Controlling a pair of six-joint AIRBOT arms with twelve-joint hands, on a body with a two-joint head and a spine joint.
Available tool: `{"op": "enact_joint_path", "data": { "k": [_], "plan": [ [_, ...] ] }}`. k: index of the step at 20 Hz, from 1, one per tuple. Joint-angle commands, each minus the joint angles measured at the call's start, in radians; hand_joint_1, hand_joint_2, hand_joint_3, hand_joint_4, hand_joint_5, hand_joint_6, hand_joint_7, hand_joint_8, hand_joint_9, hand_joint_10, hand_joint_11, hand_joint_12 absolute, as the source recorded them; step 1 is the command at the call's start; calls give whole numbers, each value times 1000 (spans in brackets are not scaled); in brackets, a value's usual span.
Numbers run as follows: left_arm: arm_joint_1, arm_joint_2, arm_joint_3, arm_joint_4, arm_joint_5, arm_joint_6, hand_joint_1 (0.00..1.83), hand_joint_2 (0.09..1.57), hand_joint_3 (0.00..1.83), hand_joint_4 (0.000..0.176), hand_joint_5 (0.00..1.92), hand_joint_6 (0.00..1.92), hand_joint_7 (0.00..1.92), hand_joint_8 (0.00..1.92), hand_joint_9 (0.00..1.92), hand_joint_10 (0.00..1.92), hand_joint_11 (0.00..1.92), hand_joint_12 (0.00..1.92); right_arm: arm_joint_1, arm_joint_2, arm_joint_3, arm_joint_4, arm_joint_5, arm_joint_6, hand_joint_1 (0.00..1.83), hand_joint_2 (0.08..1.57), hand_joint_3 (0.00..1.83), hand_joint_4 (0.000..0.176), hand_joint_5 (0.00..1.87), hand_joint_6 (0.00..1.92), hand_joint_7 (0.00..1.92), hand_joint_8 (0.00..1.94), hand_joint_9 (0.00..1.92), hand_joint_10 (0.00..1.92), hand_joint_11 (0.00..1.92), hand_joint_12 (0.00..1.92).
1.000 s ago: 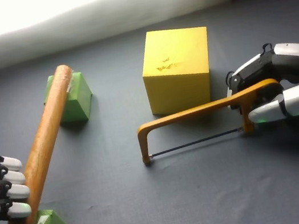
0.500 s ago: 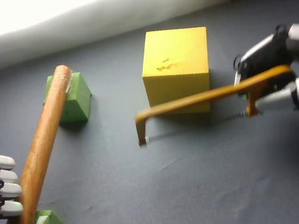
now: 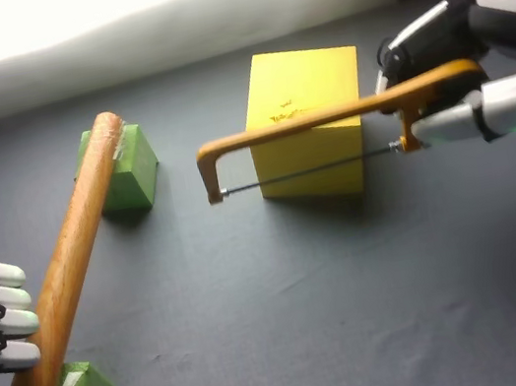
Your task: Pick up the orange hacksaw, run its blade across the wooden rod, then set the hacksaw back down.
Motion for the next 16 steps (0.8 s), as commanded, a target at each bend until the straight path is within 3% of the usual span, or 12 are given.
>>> {"op": "enact_joint_path", "data": {
  "k": [1,3,4,5,6,8,16],
  "plan": [
    [-7,0,5,-53,-54,-3,0,1268,0,0,0,0,3,1,9,1,0,0,23,-3,-1,41,67,-20,1260,1123,0,0,905,930,1037,1121,1069,988,966,1301],
    [-5,0,5,-17,-58,-3,0,1272,2,0,0,0,5,2,17,4,0,0,39,-16,-5,50,54,-61,1256,1121,1,0,914,926,1034,1114,1058,979,962,1292],
    [-5,-1,4,-4,-62,-6,1,1275,3,0,0,0,0,0,12,2,0,0,45,-14,-18,52,48,-72,1349,1136,0,0,852,947,933,1122,972,1225,936,1311],
    [-4,-2,4,9,-62,-7,0,1273,1,0,0,0,0,0,6,0,0,0,49,-12,-31,58,46,-80,1365,1148,3,0,819,983,886,1168,934,1309,922,1327],
    [-1,-2,3,17,-62,-7,0,1269,0,0,0,0,0,0,4,0,0,0,51,-11,-46,62,44,-84,1277,1128,0,0,906,922,1002,1128,1010,1126,952,1314],
    [1,-6,3,24,-62,-7,10,1266,0,0,0,0,4,1,16,5,0,0,52,2,-83,105,54,-135,1266,1112,0,0,955,848,1041,1116,1062,1003,989,1254],
    [11,-12,7,27,-53,-8,9,1267,0,0,14,2,24,3,27,4,2,2,144,22,-135,150,28,-215,1264,1125,2,0,900,924,1034,1138,1111,967,1024,1227]
  ]
}}
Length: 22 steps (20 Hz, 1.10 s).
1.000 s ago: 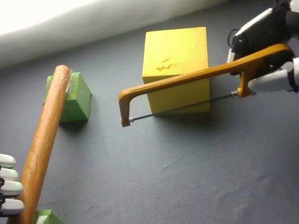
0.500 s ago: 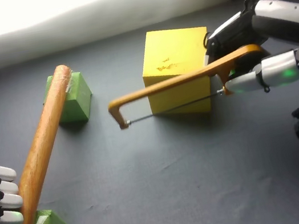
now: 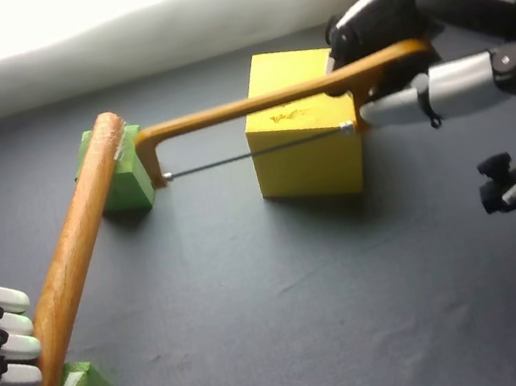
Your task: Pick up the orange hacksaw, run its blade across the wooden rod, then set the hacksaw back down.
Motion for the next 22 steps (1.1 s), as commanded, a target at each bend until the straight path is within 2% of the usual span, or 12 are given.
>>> {"op": "enact_joint_path", "data": {
  "k": [1,5,9,15,20,22],
  "plan": [
    [2,-3,10,-32,-30,0,53,1256,0,0,41,11,51,11,53,12,24,14,25,-5,-3,44,113,-3,1263,1126,2,0,899,927,1030,1144,1106,965,1024,1230],
    [5,-3,11,-32,-29,0,0,1271,3,0,3,0,14,0,23,0,0,0,28,-50,2,94,118,-55,1265,1121,0,0,916,898,1040,1131,1097,987,1003,1269],
    [5,-3,10,-32,-29,0,47,1253,0,0,38,10,49,10,56,10,12,6,39,-99,15,96,95,-70,1263,1129,2,0,902,907,1017,1177,1066,1039,990,1307],
    [5,-3,10,-32,-29,0,3,1266,2,0,2,0,4,0,13,0,0,0,90,-194,75,102,51,-107,1261,1132,1,0,922,873,989,1227,1009,1110,960,1350],
    [4,-3,10,-32,-29,1,46,1260,0,0,7,0,21,2,36,4,0,0,97,-233,95,163,47,-158,1267,1116,1,0,922,895,1047,1110,1065,986,985,1267],
    [4,-3,11,-32,-29,1,25,1262,1,0,15,3,26,4,38,4,0,0,96,-251,108,164,48,-161,1265,1123,0,0,926,877,1021,1166,1049,1046,989,1309]
  ]
}}
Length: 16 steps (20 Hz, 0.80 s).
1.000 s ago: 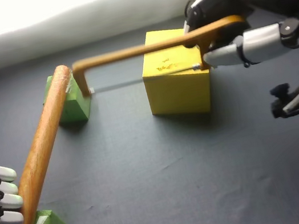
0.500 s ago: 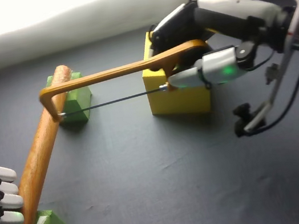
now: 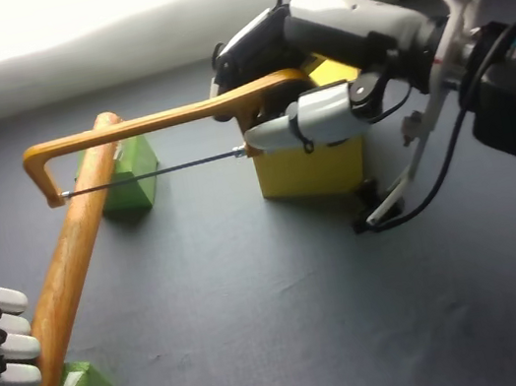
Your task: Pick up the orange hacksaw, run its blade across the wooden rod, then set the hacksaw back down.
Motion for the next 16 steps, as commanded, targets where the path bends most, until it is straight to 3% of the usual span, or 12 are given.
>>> {"op": "enact_joint_path", "data": {
  "k": [1,6,9,12,13,16],
  "plan": [
    [-1,1,4,-28,-25,1,51,1257,0,0,30,7,37,7,46,6,19,10,19,-3,6,11,127,12,1260,1129,1,0,910,908,1011,1174,1027,1045,968,1316],
    [0,1,2,-28,-22,1,41,1256,1,0,51,4,59,5,54,5,7,5,18,-47,37,12,113,16,1269,1113,0,0,948,844,1043,1124,1056,1022,962,1309],
    [1,1,1,-28,-19,1,37,1255,0,0,45,8,57,9,59,10,33,20,14,-63,38,12,87,15,1262,1129,2,0,871,971,1041,1118,1077,987,983,1302],
    [1,1,1,-28,-17,0,11,1264,3,0,45,5,50,3,48,3,18,19,13,-82,44,12,81,17,1266,1123,0,0,896,937,1048,1107,1078,986,974,1305],
    [3,1,1,-28,-16,-1,18,1256,1,0,78,7,83,9,84,0,3,148,14,-93,49,14,77,18,1266,1121,0,0,893,946,1055,1092,1080,982,975,1302],
    [3,1,2,-28,-15,-1,0,1256,1,0,77,1,88,4,82,0,0,173,18,-113,62,18,62,28,1263,1131,0,0,876,960,1036,1128,1056,986,963,1317]
  ]
}}
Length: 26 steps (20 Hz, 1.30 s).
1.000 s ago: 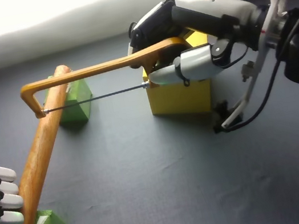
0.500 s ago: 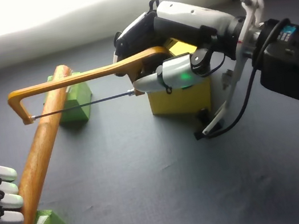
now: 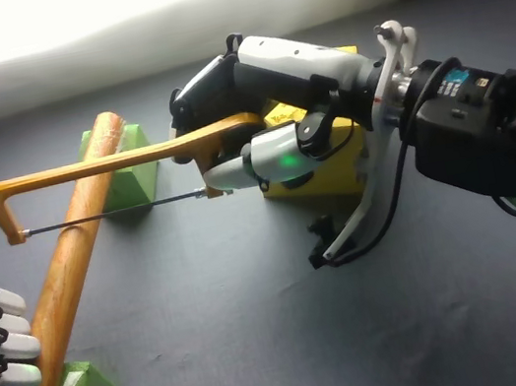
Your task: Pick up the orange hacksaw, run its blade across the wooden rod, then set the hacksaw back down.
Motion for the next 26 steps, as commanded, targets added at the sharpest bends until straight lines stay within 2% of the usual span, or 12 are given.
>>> {"op": "enact_joint_path", "data": {
  "k": [1,4,5,10,11,13,22,23,26],
  "plan": [
    [-3,1,2,-21,-17,0,29,1258,1,0,76,1,86,2,74,0,0,156,18,-2,5,9,116,21,1266,1122,0,0,896,932,1050,1103,1072,973,974,1295],
    [-3,1,1,-21,-17,0,29,1257,0,0,53,6,66,5,60,6,9,49,14,-21,22,9,110,29,1265,1126,0,0,887,943,1044,1115,1076,981,984,1304],
    [-3,1,1,-21,-17,0,23,1255,0,0,67,0,86,0,79,1,1,120,13,-31,33,9,110,43,1265,1125,0,0,887,946,1046,1111,1085,964,996,1286],
    [-3,1,1,-21,-17,0,22,1252,0,0,74,2,98,2,82,1,0,201,22,-83,82,9,115,56,1266,1121,0,0,906,918,1045,1113,1067,965,970,1305],
    [-3,1,1,-21,-17,0,7,1267,3,0,32,2,46,5,25,8,0,8,25,-92,89,9,114,56,1268,1117,0,0,908,912,1058,1088,1080,933,979,1285],
    [-3,1,1,-21,-17,0,1,1267,3,0,38,5,54,8,35,12,1,2,34,-116,108,9,107,57,1265,1120,1,0,901,929,1050,1099,1080,930,982,1281],
    [-3,-4,0,-21,-14,0,25,1257,0,0,55,5,69,3,63,7,30,35,68,-222,194,10,90,83,1262,1133,0,0,879,954,1025,1150,1047,1014,957,1340],
    [-3,-5,0,-21,-13,0,43,1245,6,0,78,2,88,1,82,2,5,171,71,-232,199,10,84,85,1261,1136,1,0,864,976,1025,1150,1048,1020,958,1346],
    [-3,-8,1,-21,-8,0,1,1259,4,0,59,4,73,4,57,2,0,99,72,-251,210,10,83,92,1264,1129,0,0,885,940,1036,1134,1049,1025,955,1364]
  ]
}}
